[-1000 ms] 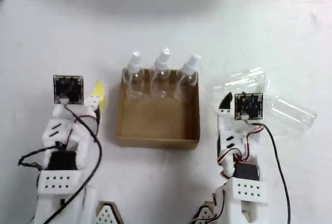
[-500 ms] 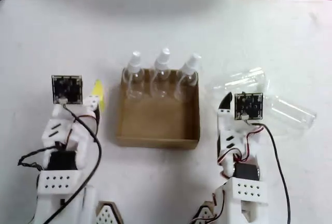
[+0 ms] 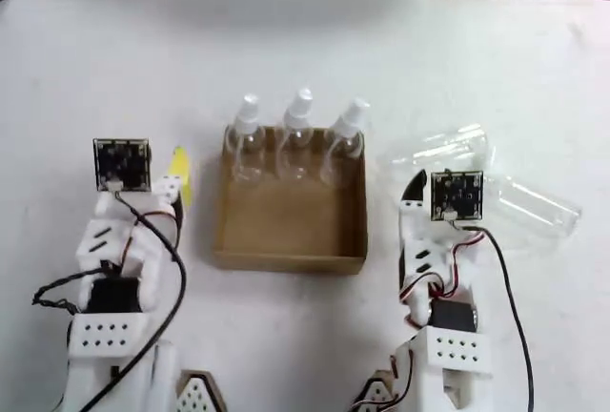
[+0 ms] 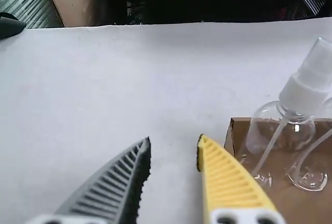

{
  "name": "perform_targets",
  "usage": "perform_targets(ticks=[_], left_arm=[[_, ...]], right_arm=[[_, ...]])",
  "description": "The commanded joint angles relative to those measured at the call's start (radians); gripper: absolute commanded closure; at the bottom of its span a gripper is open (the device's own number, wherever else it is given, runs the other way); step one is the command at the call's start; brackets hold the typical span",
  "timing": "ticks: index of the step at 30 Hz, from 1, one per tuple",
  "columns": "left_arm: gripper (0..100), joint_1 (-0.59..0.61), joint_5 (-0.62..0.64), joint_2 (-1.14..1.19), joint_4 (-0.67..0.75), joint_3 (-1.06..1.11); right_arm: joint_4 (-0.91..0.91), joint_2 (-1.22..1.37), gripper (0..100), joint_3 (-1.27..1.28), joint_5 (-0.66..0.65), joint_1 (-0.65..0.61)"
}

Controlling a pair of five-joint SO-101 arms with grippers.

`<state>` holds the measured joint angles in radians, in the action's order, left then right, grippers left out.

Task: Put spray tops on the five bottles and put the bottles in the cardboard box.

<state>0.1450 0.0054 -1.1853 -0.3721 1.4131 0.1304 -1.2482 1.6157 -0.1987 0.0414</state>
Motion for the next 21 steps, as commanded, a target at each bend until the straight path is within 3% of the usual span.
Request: perform_targets(ticks=[1, 21], left_arm=[[85, 0.012, 0.014, -0.021, 0.035, -0.028], [85, 0.013, 0.015, -0.022, 0.035, -0.028]], right_arm=[[-0.016, -0.021, 89.9, -0.006, -0.014, -0.007], [-0.024, -0.022, 89.7, -0.011, -0.005, 0.002]])
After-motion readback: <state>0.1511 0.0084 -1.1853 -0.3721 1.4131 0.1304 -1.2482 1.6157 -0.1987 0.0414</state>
